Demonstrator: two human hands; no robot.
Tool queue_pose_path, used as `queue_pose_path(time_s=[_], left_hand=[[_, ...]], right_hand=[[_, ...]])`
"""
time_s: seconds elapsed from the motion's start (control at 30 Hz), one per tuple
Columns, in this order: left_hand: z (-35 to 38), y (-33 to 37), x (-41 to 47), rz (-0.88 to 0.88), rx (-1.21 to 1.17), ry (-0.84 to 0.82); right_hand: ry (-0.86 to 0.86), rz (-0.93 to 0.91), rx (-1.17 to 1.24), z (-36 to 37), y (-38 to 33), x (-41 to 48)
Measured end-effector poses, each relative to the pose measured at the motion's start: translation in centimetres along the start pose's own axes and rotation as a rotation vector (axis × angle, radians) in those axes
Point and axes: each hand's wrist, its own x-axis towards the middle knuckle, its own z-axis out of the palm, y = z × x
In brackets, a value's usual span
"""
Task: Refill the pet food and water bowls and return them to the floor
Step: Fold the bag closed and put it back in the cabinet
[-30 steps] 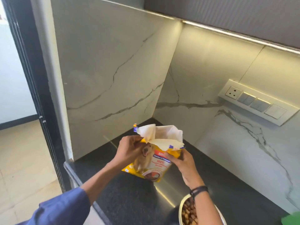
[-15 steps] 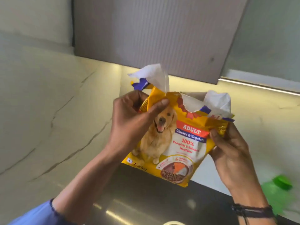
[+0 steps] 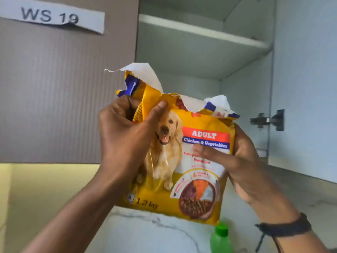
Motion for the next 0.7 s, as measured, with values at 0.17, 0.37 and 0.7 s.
queue_pose_path(time_s=[0.17,0.37,0.7], left_hand=[[5.3,-2.7,5.6,0.057,-0.051,-0.017],[9.1,-8.4,9.2,0.116,0.124,-0.076],[8.5,-13.6,6.3,-0.138,0.579,-0.450]], right_hand=[[0.129,-0.178,-0.192,-2.4,-1.7,6.3],[0.182,-0.320,-0.414,-5.1,3.0,13.2],[0.195,-0.483,-0.838,-6.6,8.8,19.6]])
